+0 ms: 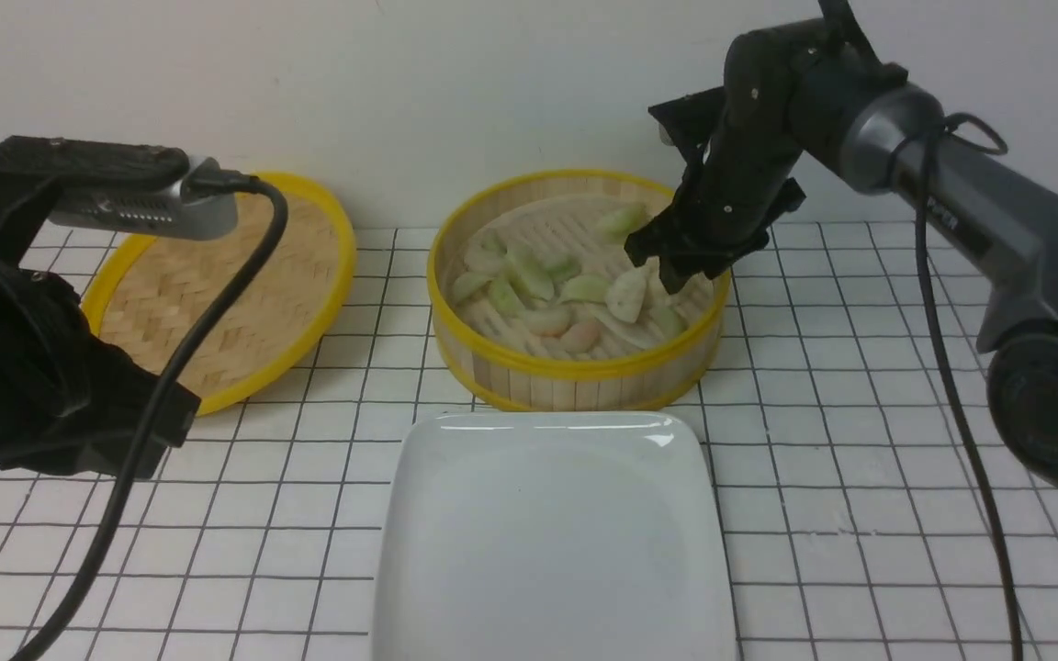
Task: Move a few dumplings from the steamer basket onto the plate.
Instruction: Use the right arm to grab a dumpling from inside the steamer, then use the right arm to put the dumpling into the plate, then use the left arm to grab a dumpling from the steamer, then use the left arm to put the dumpling into the plate
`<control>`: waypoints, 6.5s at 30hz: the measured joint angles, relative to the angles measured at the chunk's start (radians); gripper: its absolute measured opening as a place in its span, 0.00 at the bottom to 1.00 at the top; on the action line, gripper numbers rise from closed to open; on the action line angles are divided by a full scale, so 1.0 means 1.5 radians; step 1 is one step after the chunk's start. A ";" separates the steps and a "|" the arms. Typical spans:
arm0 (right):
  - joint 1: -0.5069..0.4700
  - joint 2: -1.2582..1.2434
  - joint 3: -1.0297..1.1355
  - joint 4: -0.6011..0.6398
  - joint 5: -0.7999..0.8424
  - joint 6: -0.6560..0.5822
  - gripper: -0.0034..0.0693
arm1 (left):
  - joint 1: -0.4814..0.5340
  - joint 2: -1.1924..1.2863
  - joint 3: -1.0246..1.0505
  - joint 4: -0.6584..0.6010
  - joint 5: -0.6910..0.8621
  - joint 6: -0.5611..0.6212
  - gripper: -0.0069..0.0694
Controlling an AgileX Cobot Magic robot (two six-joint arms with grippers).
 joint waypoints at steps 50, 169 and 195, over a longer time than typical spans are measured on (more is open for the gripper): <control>0.029 -0.264 0.177 0.175 0.003 -0.069 0.32 | -0.001 -0.002 0.000 -0.063 -0.020 -0.020 0.08; 0.152 -0.970 0.562 0.133 0.024 -0.051 0.57 | -0.139 0.919 -1.019 0.131 0.007 -0.190 0.33; 0.152 -0.989 0.565 0.024 0.024 0.016 0.57 | -0.195 0.583 -0.369 0.008 -0.025 -0.034 0.36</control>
